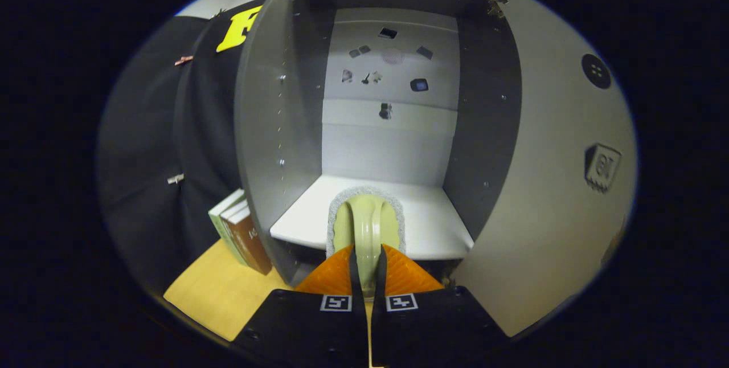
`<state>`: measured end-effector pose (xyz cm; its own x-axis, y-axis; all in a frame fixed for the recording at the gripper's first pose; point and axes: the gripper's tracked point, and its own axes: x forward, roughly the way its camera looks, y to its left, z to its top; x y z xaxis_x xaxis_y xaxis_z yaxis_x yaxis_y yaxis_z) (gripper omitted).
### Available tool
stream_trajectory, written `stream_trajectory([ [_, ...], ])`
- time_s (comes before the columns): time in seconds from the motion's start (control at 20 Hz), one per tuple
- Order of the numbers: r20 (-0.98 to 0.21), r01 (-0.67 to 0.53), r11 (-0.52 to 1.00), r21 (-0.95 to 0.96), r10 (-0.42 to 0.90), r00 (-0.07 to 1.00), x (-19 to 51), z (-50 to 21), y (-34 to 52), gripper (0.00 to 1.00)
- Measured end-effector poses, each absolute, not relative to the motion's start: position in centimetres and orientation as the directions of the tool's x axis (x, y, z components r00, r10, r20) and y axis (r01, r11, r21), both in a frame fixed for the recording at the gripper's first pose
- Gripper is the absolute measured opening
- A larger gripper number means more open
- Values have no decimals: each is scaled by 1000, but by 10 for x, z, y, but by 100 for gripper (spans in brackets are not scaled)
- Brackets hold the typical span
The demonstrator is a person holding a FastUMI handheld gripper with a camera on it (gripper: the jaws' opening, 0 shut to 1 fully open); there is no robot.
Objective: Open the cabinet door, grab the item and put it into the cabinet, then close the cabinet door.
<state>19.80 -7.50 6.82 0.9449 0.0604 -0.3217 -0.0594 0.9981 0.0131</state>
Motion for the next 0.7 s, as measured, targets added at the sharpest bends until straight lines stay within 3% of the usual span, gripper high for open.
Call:
stream_trajectory([
  [0.25,-322,30,999,-11,-32,946,276,59,-96,7],
  [0.7,-403,16,999,42,2,915,337,13,-81,7],
])
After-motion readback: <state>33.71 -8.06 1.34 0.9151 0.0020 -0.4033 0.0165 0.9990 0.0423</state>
